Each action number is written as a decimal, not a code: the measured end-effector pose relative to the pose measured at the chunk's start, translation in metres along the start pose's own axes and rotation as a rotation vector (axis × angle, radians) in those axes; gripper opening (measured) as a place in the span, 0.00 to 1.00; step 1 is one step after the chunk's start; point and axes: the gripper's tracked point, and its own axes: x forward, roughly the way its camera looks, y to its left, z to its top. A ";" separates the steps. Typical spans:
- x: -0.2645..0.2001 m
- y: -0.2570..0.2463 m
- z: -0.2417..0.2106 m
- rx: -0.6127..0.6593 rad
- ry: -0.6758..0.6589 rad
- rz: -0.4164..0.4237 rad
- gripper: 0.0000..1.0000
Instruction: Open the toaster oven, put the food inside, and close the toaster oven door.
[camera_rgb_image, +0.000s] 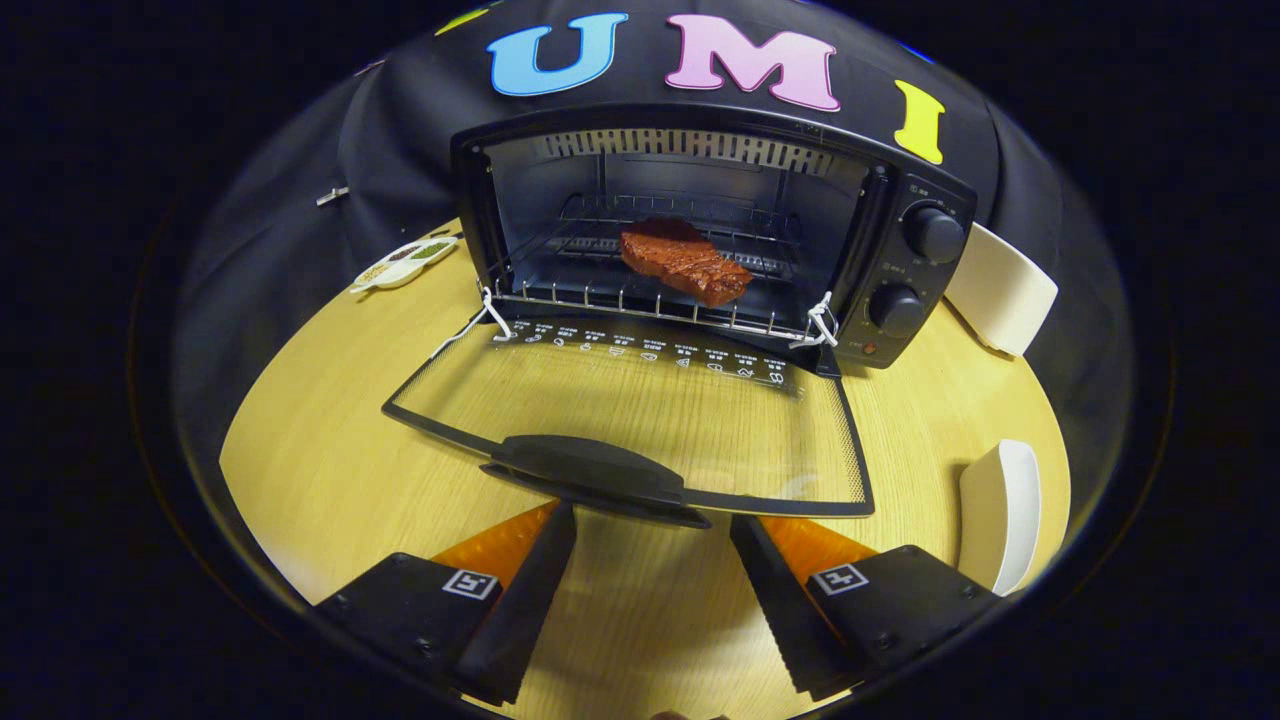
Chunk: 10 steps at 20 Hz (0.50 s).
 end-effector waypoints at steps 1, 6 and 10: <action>-0.003 0.001 0.004 -0.010 -0.013 0.002 0.98; -0.028 0.009 0.037 -0.041 -0.084 0.042 0.99; -0.042 0.005 0.090 -0.001 -0.176 0.055 0.96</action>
